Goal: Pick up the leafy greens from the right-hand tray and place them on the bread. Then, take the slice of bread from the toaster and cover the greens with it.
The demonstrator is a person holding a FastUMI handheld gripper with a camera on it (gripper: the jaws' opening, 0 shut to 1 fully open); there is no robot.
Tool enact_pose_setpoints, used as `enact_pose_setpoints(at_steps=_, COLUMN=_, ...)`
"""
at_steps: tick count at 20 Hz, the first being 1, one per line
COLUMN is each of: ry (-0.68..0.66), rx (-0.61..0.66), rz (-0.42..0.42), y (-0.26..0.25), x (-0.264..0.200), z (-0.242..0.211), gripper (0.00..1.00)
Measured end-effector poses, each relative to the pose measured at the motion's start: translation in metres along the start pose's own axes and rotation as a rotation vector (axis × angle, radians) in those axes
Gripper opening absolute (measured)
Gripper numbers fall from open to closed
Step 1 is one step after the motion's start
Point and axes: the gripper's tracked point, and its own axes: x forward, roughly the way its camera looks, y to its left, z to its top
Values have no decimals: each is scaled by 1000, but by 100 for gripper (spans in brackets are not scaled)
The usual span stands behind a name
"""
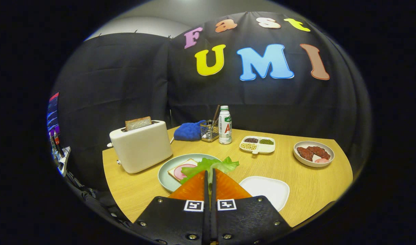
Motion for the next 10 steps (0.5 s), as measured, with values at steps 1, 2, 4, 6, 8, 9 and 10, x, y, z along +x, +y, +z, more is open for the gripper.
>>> enact_pose_setpoints(at_steps=1, ry=1, rx=0, rz=14, y=7, x=5, z=1, gripper=1)
enact_pose_setpoints(at_steps=2, ry=8, rx=-6, rz=22, y=13, x=9, z=-1, gripper=1)
enact_pose_setpoints(at_steps=4, ry=24, rx=-4, rz=34, y=21, x=19, z=-4, gripper=1)
enact_pose_setpoints(at_steps=6, ry=37, rx=0, rz=51, y=29, x=31, z=-6, gripper=1)
enact_pose_setpoints(at_steps=8, ry=43, rx=2, rz=64, y=37, x=41, z=-5, gripper=1)
enact_pose_setpoints(at_steps=9, ry=44, rx=4, rz=70, y=41, x=47, z=-4, gripper=1)
enact_pose_setpoints(at_steps=10, ry=46, rx=2, rz=73, y=44, x=52, z=-4, gripper=1)
